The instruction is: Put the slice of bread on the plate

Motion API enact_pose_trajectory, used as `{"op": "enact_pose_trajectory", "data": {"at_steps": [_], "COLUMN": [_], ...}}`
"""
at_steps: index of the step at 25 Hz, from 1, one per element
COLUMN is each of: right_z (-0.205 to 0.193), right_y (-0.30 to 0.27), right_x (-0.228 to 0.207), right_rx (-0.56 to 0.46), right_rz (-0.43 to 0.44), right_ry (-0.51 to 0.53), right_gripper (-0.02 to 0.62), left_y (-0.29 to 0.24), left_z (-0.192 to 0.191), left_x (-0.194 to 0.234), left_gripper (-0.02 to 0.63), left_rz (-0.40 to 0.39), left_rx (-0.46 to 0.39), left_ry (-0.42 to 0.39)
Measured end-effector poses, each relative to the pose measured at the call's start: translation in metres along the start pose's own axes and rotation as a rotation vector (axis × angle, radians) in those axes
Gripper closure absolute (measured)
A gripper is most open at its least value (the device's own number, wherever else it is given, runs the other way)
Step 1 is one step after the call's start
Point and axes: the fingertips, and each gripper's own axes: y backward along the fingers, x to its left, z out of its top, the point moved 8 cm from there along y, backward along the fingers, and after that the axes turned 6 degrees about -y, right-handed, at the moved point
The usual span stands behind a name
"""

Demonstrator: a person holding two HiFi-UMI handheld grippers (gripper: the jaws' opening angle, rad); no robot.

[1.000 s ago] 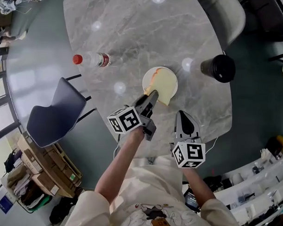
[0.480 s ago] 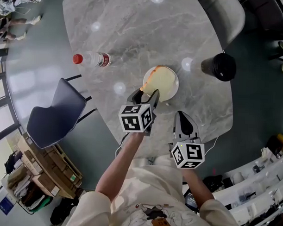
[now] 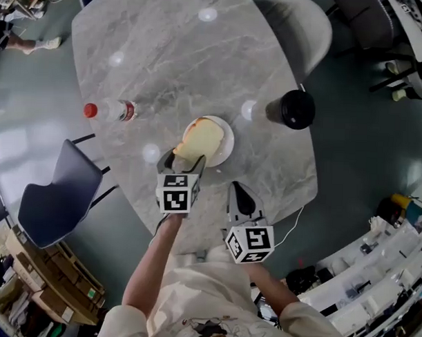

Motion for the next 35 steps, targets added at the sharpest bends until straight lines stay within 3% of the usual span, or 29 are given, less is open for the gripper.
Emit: {"op": "enact_pose_trajectory", "data": {"at_steps": [4, 6, 16, 21, 35], "right_z": [-0.004, 0.002, 0.002, 0.003, 0.002], "right_y": [-0.004, 0.003, 0.001, 0.005, 0.033], "right_x": [0.002, -0.001, 0.006, 0.017, 0.045], "right_rx": [0.006, -0.004, -0.021, -0.045, -0.122], "right_rz": [0.003, -0.003, -0.016, -0.021, -0.021], "right_ry": [0.000, 0.003, -0.005, -0.003, 0.025], "right_gripper": [0.591, 0.591, 0.591, 0.590, 0.591], "left_y": [-0.003, -0.007, 0.002, 0.020, 0.088], "left_z": [0.005, 0.007, 0.007, 0.008, 0.000], "left_x": [0.003, -0.003, 0.007, 0.003, -0.014], "left_gripper": [0.242, 0.206, 0.187, 0.189, 0.213], "left_rz": [-0.006, -0.020, -0.031, -0.081, -0.198], "left_rx": [0.056, 0.080, 0.075, 0.027, -0.132], "left_ry": [-0.066, -0.094, -0.090, -0.030, -0.026]}}
